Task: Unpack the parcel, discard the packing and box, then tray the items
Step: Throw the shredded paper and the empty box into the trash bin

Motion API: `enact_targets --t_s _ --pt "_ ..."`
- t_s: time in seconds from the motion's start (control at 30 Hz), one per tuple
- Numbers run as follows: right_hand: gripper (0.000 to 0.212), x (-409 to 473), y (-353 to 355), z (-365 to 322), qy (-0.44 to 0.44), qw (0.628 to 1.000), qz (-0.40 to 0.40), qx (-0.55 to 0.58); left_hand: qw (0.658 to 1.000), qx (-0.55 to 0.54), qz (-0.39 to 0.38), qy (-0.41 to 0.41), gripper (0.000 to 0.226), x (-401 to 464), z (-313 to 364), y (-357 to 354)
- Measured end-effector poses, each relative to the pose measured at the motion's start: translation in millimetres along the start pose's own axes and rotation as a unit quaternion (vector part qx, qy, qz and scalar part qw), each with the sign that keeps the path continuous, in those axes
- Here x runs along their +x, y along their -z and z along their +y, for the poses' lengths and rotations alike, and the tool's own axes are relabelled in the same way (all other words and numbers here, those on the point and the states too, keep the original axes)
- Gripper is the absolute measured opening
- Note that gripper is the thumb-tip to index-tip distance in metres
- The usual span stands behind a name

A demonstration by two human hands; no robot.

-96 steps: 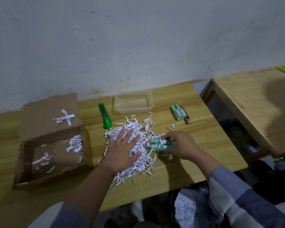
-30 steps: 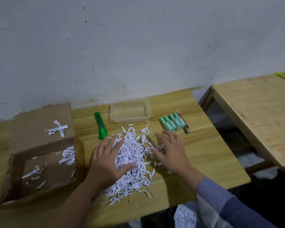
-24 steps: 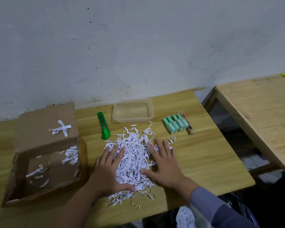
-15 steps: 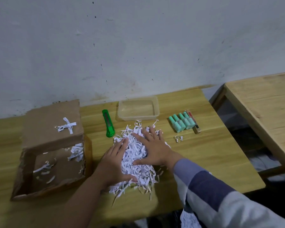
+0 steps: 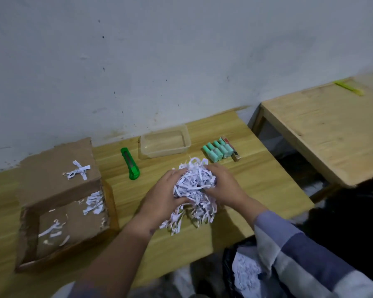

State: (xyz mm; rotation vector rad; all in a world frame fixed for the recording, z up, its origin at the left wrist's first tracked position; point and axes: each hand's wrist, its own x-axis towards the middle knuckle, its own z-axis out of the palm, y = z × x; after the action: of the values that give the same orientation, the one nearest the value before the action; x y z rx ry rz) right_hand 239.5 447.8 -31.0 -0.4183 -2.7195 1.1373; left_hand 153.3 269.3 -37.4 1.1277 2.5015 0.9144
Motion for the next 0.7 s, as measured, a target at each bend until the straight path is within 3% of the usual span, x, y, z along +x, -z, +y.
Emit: enact_targets --t_s 0.23,0.33,0.53,0.7 --pt "0.05 -58.3 82.0 -17.9 -0.071 0.986 0.147 0.038 0.99 -0.04 0.005 -0.133 0.084 22.5 83.2 2.8" --pt "0.056 -95.4 104.2 -12.3 -0.128 0.97 0.198 0.067 0.982 -0.052 -0.021 -0.182 0.081 20.8 121.1 -14.6" --pt "0.062 -186.2 119.5 22.8 -0.23 0.938 0.251 0.058 0.965 -0.093 -0.132 -0.208 0.085 -8.1 173.0 -78.1" --pt "0.058 -251.6 118.5 60.3 -0.283 0.928 0.235 0.06 0.945 -0.1 -0.228 -0.212 0.086 -30.7 193.9 -138.0"
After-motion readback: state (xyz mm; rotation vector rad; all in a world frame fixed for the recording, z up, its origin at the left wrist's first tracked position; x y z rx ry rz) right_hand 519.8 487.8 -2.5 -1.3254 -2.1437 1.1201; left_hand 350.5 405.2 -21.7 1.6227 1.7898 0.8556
